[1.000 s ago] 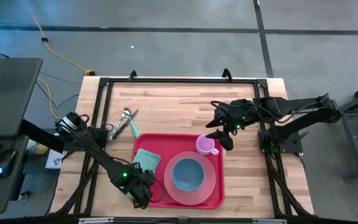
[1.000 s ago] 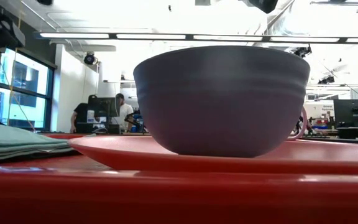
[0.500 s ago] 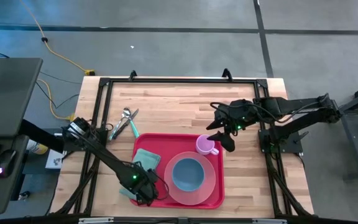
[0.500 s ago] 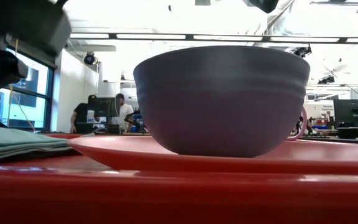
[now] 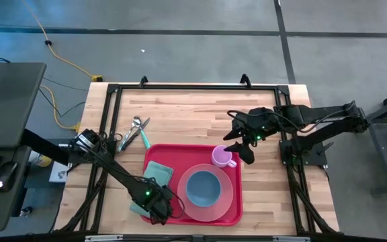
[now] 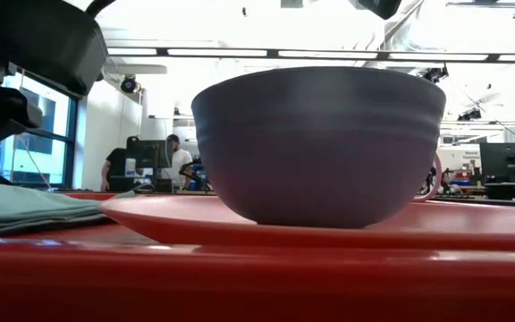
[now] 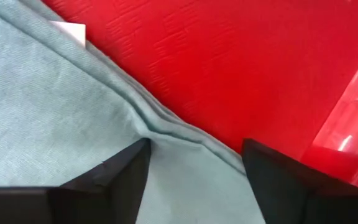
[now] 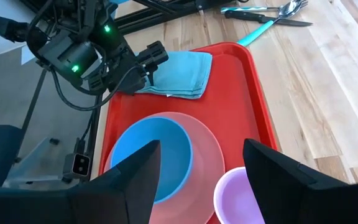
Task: Set up tray
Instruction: Adjust the light blue table napkin on the red serving tray
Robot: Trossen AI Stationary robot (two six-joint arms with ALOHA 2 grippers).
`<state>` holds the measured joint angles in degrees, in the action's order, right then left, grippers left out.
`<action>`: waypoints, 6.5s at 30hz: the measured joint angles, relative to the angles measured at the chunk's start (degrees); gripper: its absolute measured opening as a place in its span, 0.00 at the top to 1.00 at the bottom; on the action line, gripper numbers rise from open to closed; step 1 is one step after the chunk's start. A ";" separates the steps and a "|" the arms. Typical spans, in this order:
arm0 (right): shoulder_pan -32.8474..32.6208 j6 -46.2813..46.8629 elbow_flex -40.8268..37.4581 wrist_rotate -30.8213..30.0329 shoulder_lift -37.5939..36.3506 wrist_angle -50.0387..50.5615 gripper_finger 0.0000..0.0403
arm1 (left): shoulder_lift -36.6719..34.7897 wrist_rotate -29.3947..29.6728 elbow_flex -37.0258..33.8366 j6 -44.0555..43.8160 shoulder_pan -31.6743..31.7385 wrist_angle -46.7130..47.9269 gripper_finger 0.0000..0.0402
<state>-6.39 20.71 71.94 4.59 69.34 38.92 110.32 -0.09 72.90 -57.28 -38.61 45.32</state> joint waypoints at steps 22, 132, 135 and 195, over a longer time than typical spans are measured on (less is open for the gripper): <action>0.00 0.04 0.00 0.13 0.00 -0.13 0.48 | -0.07 0.84 -0.07 1.50 0.02 0.29 0.52; -0.01 -1.70 -0.02 -1.16 0.02 1.14 0.48 | -7.40 7.42 0.31 16.81 17.04 9.66 0.27; -0.02 -1.51 -0.02 -1.15 0.02 1.16 0.48 | -7.47 6.92 0.33 18.42 17.82 10.99 0.27; -0.02 -1.27 -0.02 -1.17 0.02 1.16 0.48 | -7.19 3.67 -9.99 1.31 17.99 1.62 0.96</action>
<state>-6.42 19.44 71.92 3.42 69.36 40.07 103.13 3.59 62.91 -55.97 -20.63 46.93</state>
